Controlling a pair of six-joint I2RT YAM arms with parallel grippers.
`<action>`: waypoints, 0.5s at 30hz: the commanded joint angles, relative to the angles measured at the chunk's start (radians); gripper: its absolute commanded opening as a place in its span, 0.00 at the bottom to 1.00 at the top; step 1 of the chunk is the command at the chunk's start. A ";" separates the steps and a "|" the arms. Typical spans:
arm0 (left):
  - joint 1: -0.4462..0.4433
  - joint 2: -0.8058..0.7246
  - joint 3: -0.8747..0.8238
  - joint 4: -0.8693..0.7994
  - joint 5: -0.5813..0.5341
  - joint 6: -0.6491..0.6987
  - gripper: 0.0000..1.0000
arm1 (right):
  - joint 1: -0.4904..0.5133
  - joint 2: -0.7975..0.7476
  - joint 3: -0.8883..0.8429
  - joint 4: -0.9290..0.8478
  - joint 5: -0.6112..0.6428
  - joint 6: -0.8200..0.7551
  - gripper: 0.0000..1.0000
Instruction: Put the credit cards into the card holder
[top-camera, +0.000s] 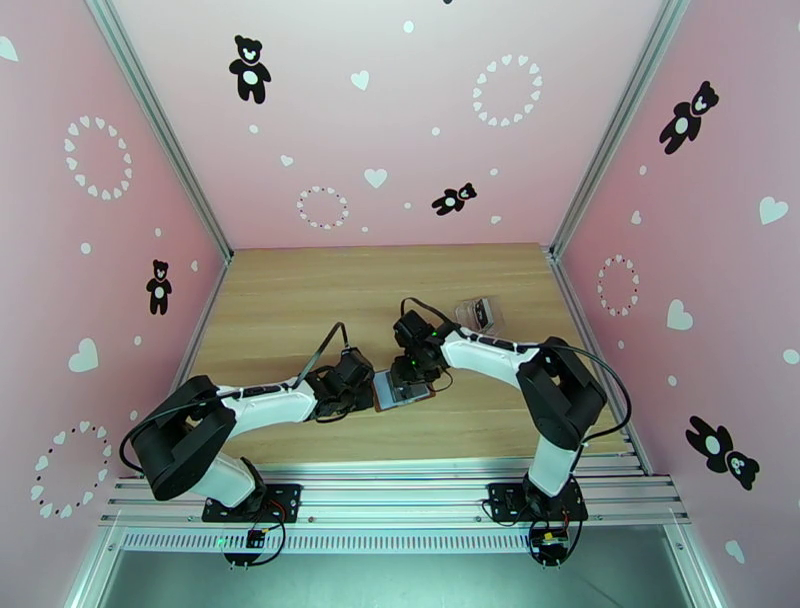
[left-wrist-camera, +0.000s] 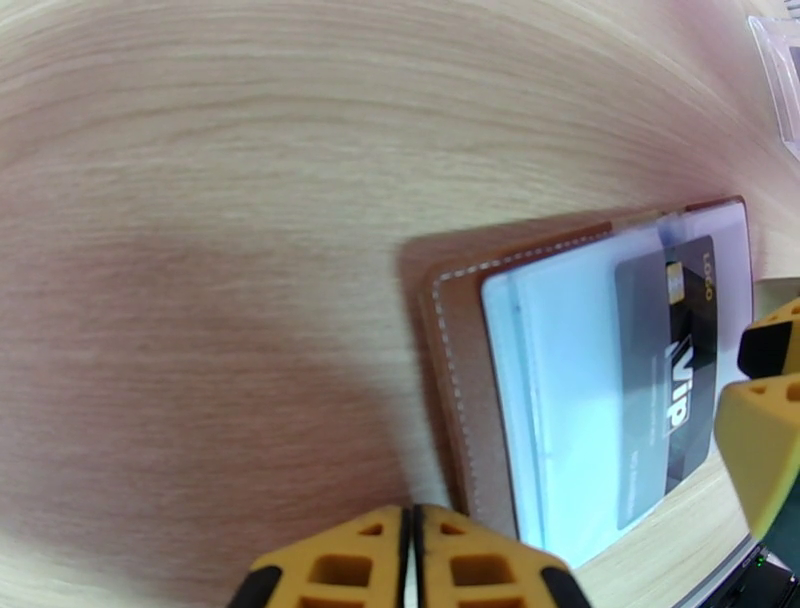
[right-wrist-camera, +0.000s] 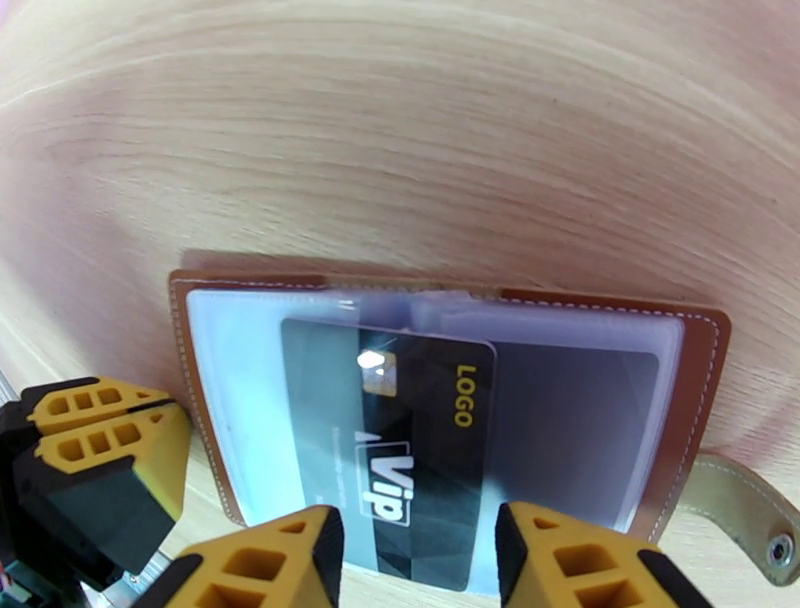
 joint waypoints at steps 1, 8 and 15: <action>-0.009 0.034 -0.006 0.019 0.016 0.008 0.11 | 0.004 0.026 0.019 -0.002 -0.013 0.004 0.46; -0.011 0.039 -0.005 0.021 0.018 0.008 0.11 | 0.003 0.036 0.008 0.023 -0.054 0.017 0.45; -0.013 0.049 0.001 0.025 0.020 0.006 0.10 | 0.017 0.040 0.010 0.040 -0.084 0.028 0.43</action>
